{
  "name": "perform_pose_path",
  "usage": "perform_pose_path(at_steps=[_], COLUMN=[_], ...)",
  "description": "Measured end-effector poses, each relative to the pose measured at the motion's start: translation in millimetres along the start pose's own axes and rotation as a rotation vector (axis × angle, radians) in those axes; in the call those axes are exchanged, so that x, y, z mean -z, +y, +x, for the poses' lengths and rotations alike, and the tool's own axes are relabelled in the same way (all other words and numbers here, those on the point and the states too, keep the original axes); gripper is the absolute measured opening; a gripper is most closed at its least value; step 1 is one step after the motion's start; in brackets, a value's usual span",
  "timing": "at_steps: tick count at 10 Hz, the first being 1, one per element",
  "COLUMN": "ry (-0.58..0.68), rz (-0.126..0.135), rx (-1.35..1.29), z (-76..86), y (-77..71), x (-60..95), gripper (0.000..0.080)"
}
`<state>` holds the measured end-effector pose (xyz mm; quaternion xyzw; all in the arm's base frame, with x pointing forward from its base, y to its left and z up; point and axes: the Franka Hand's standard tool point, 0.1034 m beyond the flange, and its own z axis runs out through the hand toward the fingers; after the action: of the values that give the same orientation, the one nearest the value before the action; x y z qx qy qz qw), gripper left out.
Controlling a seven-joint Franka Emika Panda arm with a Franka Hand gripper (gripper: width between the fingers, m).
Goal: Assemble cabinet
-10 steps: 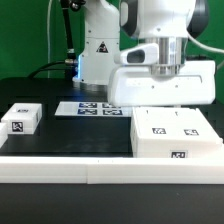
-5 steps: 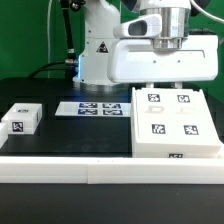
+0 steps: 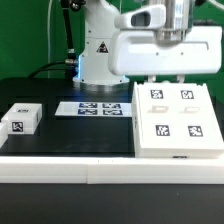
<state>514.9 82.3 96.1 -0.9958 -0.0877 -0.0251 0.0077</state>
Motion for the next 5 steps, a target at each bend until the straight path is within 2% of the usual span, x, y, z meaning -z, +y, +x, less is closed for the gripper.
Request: perform_pose_path(at_steps=[2, 5], ry=[-0.021, -0.020], rz=[0.002, 0.001], rx=[0.000, 0.002], z=[8.6, 4.7], y=[0.8, -0.5], x=[12.7, 8.0], gripper=[0.0177, 0.0168])
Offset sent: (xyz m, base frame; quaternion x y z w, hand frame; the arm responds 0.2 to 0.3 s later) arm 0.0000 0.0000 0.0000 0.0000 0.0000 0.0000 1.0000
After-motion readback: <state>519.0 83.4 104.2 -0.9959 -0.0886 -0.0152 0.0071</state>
